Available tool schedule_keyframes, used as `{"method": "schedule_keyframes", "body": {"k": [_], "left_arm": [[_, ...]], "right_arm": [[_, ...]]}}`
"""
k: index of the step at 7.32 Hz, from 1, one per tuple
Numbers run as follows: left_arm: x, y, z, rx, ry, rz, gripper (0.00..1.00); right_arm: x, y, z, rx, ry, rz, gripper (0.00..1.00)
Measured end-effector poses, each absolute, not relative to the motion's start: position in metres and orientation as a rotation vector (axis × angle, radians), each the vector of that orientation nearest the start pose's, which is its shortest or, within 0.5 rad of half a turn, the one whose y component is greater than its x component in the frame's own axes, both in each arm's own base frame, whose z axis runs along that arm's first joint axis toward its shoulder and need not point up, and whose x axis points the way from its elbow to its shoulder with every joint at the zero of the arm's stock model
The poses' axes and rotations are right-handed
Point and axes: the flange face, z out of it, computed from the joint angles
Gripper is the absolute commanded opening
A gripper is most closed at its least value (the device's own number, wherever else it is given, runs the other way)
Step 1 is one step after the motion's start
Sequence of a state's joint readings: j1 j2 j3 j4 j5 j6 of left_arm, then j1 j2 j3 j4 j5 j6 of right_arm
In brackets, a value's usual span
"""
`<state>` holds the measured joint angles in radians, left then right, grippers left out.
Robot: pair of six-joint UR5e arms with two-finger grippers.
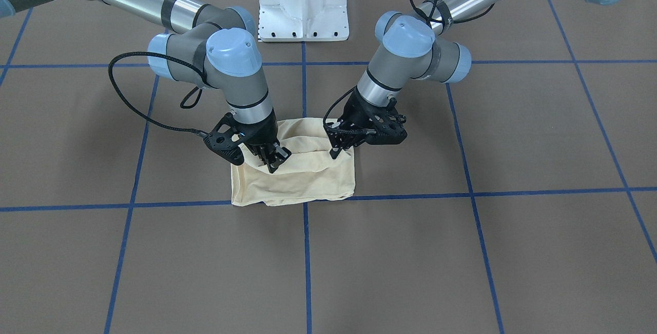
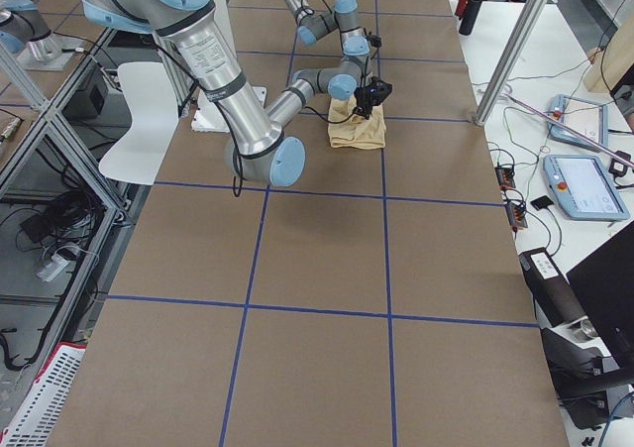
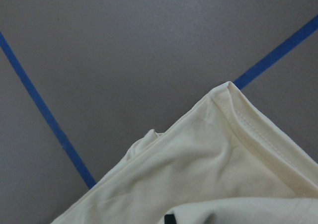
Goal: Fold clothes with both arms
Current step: 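Open both grippers, withdraw the left arm while the right gripper presses the fold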
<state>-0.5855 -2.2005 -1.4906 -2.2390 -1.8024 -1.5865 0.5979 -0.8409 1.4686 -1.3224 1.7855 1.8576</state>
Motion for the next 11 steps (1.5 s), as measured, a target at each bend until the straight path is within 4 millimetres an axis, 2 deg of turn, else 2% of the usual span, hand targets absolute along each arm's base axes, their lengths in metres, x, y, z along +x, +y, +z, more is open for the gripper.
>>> {"method": "schedule_keyframes", "body": {"k": [1,2,4,6,7,9,11], "left_arm": [[0.529,-0.486,0.242,0.152,1.225,-0.381,0.99],[0.529,-0.488,0.243,0.155,1.221,-0.381,1.00],[0.523,-0.493,0.244,0.160,1.212,-0.391,1.00],[0.505,-0.508,0.254,0.175,1.199,-0.417,1.00],[0.488,-0.513,0.265,0.168,1.193,-0.425,1.00],[0.434,-0.516,0.288,0.155,1.189,-0.398,1.00],[0.380,-0.509,0.305,0.207,1.141,-0.338,1.00]], "right_arm": [[-0.548,-0.509,0.235,-0.064,-0.915,0.730,0.87],[-0.547,-0.510,0.235,-0.063,-0.915,0.730,1.00],[-0.540,-0.517,0.233,-0.060,-0.919,0.739,1.00],[-0.523,-0.532,0.226,-0.076,-0.937,0.735,1.00],[-0.517,-0.531,0.214,-0.063,-0.959,0.693,1.00],[-0.518,-0.511,0.189,-0.013,-0.998,0.562,1.00],[-0.551,-0.465,0.180,0.066,-0.975,0.378,1.00]]}}
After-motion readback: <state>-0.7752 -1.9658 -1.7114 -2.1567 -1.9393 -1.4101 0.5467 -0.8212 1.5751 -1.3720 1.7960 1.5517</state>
